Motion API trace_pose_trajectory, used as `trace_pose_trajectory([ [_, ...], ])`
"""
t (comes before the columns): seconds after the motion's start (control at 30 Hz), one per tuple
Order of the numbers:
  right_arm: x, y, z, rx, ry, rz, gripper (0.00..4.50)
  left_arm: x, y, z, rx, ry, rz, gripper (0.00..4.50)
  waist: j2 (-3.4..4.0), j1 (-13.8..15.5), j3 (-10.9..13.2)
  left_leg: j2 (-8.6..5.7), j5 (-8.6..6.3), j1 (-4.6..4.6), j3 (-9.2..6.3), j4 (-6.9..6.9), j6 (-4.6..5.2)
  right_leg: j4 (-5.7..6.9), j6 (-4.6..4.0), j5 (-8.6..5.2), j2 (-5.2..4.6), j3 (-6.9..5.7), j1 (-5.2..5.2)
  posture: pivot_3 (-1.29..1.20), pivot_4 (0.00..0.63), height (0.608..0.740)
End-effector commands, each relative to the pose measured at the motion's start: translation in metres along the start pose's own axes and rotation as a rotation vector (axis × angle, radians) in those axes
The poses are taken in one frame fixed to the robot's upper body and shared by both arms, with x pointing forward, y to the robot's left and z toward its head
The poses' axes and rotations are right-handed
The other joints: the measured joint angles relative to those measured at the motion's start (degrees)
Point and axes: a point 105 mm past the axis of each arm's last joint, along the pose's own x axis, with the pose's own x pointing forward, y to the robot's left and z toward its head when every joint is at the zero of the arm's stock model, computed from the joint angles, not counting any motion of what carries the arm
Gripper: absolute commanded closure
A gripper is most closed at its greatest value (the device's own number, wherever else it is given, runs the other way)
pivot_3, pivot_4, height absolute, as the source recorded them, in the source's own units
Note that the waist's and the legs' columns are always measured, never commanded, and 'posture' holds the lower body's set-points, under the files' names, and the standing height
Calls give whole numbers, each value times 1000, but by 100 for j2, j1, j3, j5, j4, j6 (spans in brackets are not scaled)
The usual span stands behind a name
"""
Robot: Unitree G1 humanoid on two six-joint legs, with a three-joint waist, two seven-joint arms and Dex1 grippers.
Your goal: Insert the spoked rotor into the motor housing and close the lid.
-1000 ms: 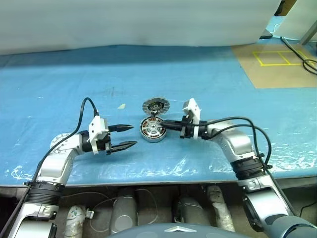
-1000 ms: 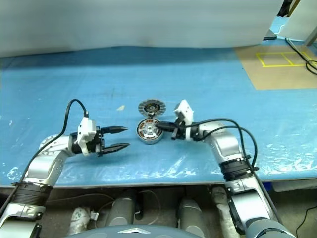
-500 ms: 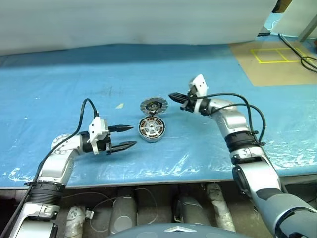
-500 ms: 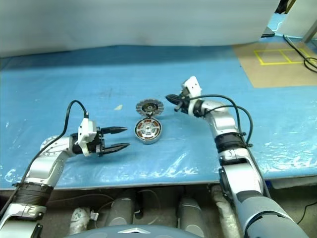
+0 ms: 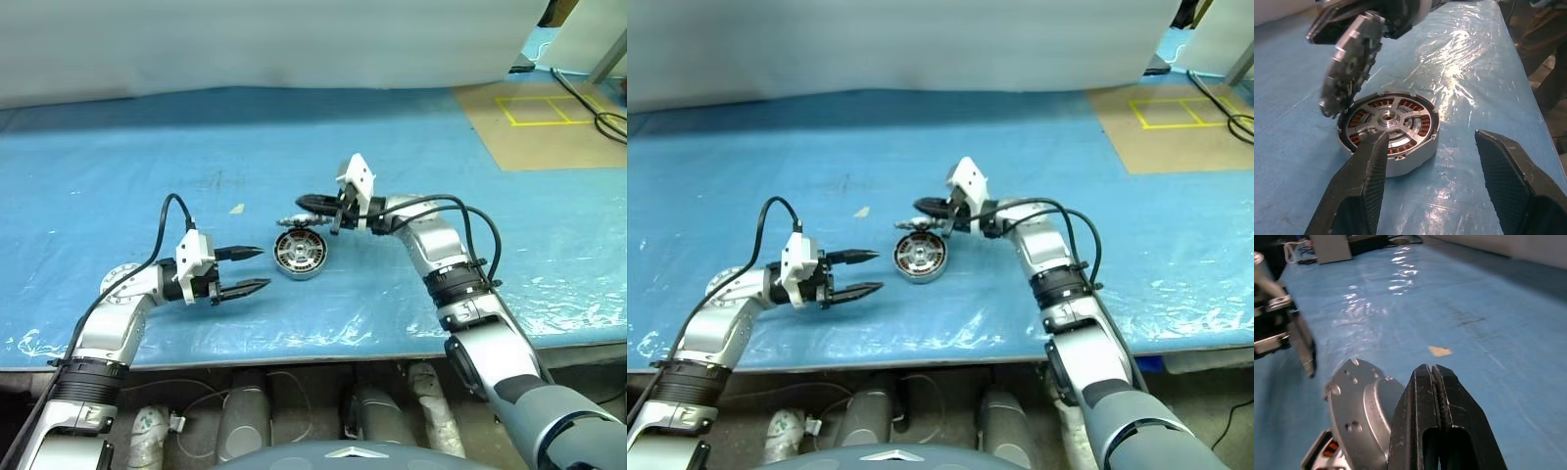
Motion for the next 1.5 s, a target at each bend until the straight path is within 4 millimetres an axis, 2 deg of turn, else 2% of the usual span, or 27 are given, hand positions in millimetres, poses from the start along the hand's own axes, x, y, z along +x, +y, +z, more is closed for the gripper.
trace_pose_trajectory([
  [0.03,2,16,-4,-72,57,63,4500,1,-4,11,10,-28,-18,1540,0,-2,0,0,0,1,0,0,0,1,0,0,0,0,0,0,150,740],
  [0.3,0,14,-40,-36,154,13,4500,4,-3,12,12,-3,-26,1540,0,-8,0,0,0,7,0,3,0,2,0,0,0,5,5,0,150,740],
  [0.47,-5,24,-75,5,239,4,4500,3,-3,13,14,-3,-20,1540,-1,-8,-1,0,-1,33,0,0,-1,-3,0,-1,0,6,31,0,150,740],
  [0.53,-6,27,-81,-2,251,-2,4500,3,-3,13,13,-3,-21,1540,-1,-8,-1,0,-2,66,1,-5,-2,-7,0,-2,0,7,62,0,150,740],
  [0.57,-5,27,-74,2,216,-12,4500,3,-4,13,13,-3,-21,1540,-1,-7,-1,0,-3,86,1,-11,-2,-11,0,-4,-1,9,79,0,150,740],
  [0.7,-7,16,-21,73,-14,-74,4500,4,-3,15,5,-19,-16,1540,-1,0,0,-7,-3,117,2,-37,-2,-21,-3,-7,-1,17,95,0,150,740],
  [0.8,-14,8,-1,95,-95,-120,3884,7,-2,17,-7,-39,-9,1503,1,-1,1,-7,-2,93,4,-42,-2,-18,-4,-7,-1,17,70,0,150,740],
  [0.9,-18,8,7,105,-120,-129,2931,9,-3,15,-9,-39,-13,1503,0,-3,1,-7,-1,80,7,-40,-2,-21,-5,-7,-1,17,62,0,150,740],
  [1.07,-17,19,6,89,-101,-74,1123,9,1,17,-26,-61,4,1503,0,-4,1,-9,0,64,7,-48,-3,-25,-6,-8,-1,14,47,0,150,740],
  [1.17,-14,25,-1,63,-53,-54,161,8,2,17,-24,-59,3,1503,0,-5,1,-9,-1,62,7,-47,-3,-25,-6,-8,-1,14,45,0,150,740],
  [1.2,-12,26,-4,52,-33,-55,42,8,2,17,-24,-59,4,1503,0,-5,1,-10,-1,62,7,-47,-3,-25,-6,-8,-1,14,46,0,150,740],
  [1.5,-10,21,-29,8,71,-88,42,4,3,13,-17,-52,16,1503,0,-8,1,-9,-1,65,7,-46,-4,-25,-6,-8,-1,14,49,0,150,740],
])
